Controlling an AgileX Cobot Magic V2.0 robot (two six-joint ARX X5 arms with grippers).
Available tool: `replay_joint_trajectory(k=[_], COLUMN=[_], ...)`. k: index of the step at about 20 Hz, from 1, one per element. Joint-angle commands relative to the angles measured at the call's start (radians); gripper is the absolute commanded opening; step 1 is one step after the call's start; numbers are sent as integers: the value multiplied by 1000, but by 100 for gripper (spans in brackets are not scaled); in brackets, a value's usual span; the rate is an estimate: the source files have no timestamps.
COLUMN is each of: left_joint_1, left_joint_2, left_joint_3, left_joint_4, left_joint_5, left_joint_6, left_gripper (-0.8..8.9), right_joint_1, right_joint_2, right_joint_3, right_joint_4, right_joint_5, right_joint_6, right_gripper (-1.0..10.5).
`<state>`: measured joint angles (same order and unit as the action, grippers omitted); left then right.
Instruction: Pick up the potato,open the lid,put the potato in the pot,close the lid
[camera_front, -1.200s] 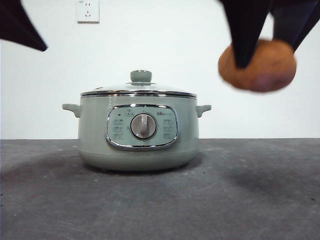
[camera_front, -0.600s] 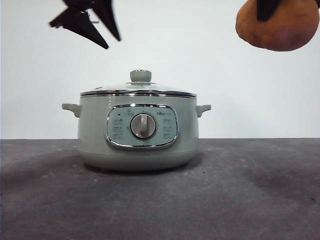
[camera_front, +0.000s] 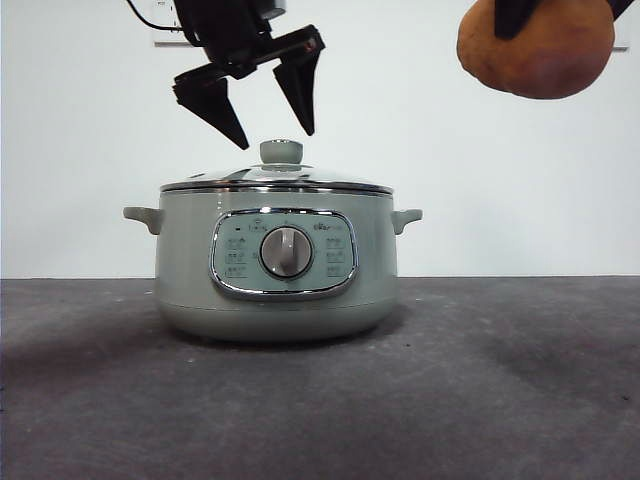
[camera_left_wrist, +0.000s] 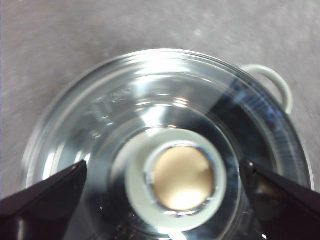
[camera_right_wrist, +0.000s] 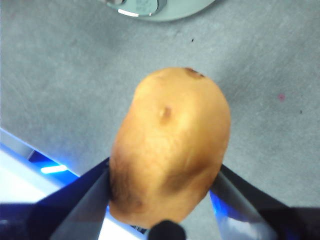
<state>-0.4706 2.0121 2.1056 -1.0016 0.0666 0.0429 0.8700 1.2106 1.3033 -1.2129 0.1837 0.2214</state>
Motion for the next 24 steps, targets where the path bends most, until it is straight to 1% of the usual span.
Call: replay_joint_trajectory(k=[1, 3, 4, 6, 11, 12, 14, 17, 20, 23, 24], left_joint_1=[-14, -20, -19, -20, -19, -19, -19, -20, -20, -20, -19], left_joint_2=[21, 34, 35, 35, 43, 43, 43, 55, 63, 63, 63], left_joint_3=[0, 0, 0, 0, 0, 0, 0, 0, 0, 0, 0], left_joint_4=[3, -4, -3, 0, -28, -27, -27, -45, -46, -28, -20], left_joint_5=[-15, -15, -15, -14, -14, -14, -14, -10, -11, -15, -16], left_joint_6=[14, 0, -18, -22, -21, -21, -21, -21, -20, -19, -20], left_gripper=[624, 619, 585, 491, 488, 465, 365, 269, 148, -14, -13], right_joint_1=[1, 1, 1, 1, 1, 1, 1, 1, 1, 1, 1], right_joint_2=[2, 2, 2, 2, 2, 2, 2, 2, 2, 2, 2], right_joint_3=[1, 1, 1, 1, 1, 1, 1, 1, 1, 1, 1], right_joint_4=[16, 15, 15, 16, 16, 15, 15, 15, 13, 12, 12], right_joint_5=[-2, -3, -4, -5, -5, -5, -5, -5, -5, -6, -6], right_joint_6=[14, 14, 14, 14, 14, 14, 15, 18, 23, 23, 23], right_gripper=[-2, -2, -2, -2, -2, -2, -2, -2, -2, -2, -2])
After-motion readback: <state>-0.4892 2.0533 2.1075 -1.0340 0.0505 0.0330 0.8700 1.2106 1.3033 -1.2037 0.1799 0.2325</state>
